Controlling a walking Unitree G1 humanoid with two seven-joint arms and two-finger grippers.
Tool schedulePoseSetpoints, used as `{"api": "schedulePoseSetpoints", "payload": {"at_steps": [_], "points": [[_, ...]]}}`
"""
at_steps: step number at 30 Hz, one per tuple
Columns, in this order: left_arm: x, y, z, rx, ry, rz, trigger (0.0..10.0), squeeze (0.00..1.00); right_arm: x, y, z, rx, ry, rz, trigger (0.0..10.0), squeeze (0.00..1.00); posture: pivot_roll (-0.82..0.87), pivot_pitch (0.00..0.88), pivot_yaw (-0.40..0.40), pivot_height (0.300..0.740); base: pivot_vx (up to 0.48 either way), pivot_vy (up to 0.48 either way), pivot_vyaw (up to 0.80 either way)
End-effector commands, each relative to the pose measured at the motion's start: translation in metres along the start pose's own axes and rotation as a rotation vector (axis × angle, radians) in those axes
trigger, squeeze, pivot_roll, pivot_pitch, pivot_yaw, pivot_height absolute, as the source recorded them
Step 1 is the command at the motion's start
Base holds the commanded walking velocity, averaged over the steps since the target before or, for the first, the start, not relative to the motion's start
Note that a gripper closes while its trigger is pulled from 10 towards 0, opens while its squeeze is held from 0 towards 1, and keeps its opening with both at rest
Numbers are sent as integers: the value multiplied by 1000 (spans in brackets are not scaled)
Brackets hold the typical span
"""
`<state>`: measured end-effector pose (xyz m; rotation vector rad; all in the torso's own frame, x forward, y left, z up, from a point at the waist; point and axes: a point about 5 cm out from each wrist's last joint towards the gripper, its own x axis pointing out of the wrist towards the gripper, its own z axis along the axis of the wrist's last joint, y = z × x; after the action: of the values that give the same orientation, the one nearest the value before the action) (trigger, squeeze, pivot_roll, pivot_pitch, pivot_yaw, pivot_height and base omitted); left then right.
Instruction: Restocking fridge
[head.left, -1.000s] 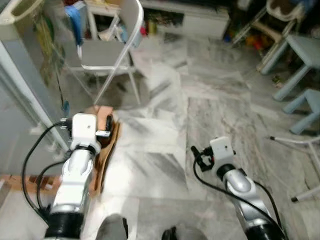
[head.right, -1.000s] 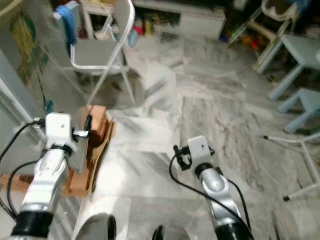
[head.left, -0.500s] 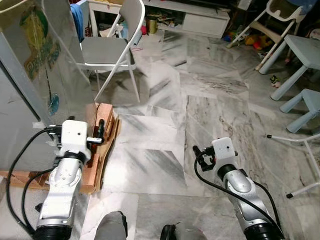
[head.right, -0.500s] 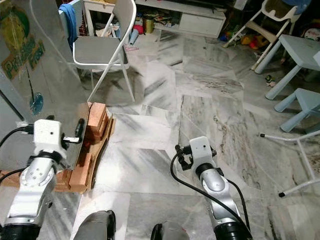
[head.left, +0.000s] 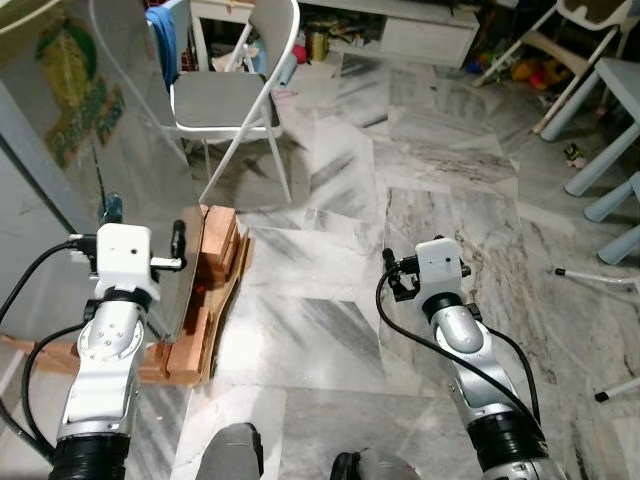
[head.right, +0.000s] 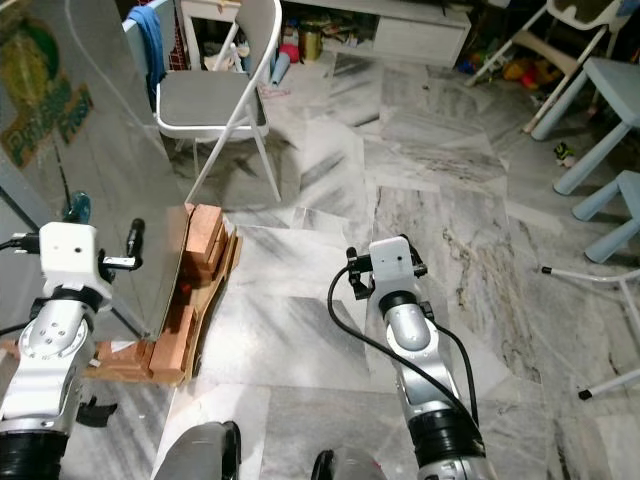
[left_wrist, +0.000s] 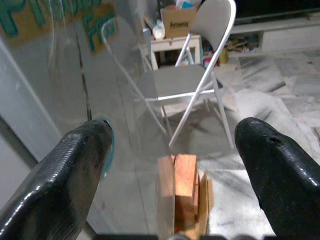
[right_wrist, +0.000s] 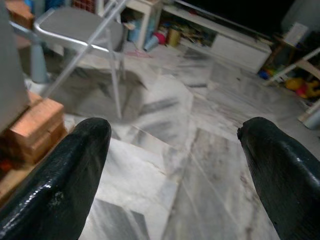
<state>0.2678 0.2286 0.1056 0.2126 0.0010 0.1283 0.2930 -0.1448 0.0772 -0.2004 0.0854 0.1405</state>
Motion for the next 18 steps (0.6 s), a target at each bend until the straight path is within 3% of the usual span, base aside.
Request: {"api": "schedulePoseSetpoints", "payload": {"at_steps": [1,4,10,13,18], "points": [[-6,0,-6,-7,14,-7,10000,0,-2,-4,1,73,6,-12,10000,0,106,43,-54,740,0,300,0],[-8,-4,-8,-7,23,-26,10000,0,-7,-4,3,183,-27,-6,10000,0,115,62,-52,740,0,480,0],[-22,-13,-14,-28,45,-68,10000,0,-22,-3,-6,191,-22,-57,10000,0,102,82,-66,740,0,480,0],[-32,-20,-19,-49,64,-88,10000,0,-34,-10,-13,212,9,-80,10000,0,90,86,-75,740,0,480,0],[-32,-24,-20,-50,54,-87,10000,0,-34,-15,-14,215,15,-96,10000,0,83,83,-83,740,0,480,0]]}}
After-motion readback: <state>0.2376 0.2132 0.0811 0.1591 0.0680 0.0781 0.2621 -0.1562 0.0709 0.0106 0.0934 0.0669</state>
